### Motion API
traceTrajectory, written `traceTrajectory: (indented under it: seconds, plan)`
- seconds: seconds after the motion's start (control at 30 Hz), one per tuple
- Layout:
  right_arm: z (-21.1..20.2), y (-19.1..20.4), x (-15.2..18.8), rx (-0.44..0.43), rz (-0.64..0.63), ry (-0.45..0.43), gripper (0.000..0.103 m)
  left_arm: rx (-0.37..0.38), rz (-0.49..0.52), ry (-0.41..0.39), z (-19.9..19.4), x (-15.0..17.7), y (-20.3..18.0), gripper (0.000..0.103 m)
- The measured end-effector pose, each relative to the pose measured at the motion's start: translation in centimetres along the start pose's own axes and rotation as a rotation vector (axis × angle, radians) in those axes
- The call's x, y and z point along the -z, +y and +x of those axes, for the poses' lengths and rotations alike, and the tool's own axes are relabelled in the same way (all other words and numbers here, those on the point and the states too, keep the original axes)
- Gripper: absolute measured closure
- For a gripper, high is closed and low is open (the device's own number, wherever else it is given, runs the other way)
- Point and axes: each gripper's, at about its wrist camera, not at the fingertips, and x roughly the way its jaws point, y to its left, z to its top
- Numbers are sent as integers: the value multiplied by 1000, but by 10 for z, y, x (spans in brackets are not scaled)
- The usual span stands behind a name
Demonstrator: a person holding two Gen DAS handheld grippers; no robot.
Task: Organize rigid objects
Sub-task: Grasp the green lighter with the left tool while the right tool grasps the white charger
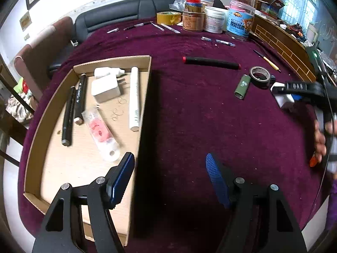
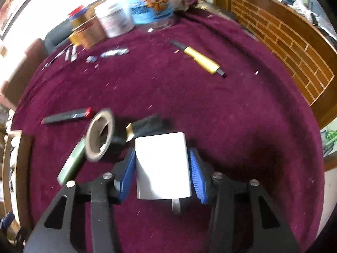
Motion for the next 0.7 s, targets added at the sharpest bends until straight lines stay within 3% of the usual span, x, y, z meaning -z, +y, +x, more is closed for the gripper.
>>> traceTrajectory:
  seconds: [0.13,0.27,0.33,0.37,0.43,0.5,0.6,0.7]
  plan:
    - [-12,19,30,-74,-94,36,56,15,13,6,1,0,-5,38]
    - [-27,29,59,-242,-187,86,54,50,24,24,4,-5,-13,39]
    - [-45,21,60,-246,-171,18,54,64,33,30,6,-10,-19,39]
    - [-56,13,57,-207,-149,-50,52,78,38,31,8,-15,-24,39]
    - [-75,-6,49,-134,-80,-186,35,97,41,24,12,-25,-32,39]
    - [-89,-33,40,-89,48,-317,28,101,53,-5,18,-39,-45,39]
    - [-88,-64,32,-166,209,-383,28,84,75,-15,39,-63,-65,39]
    - [-80,-79,34,-250,318,-410,28,94,67,52,68,-83,-80,39]
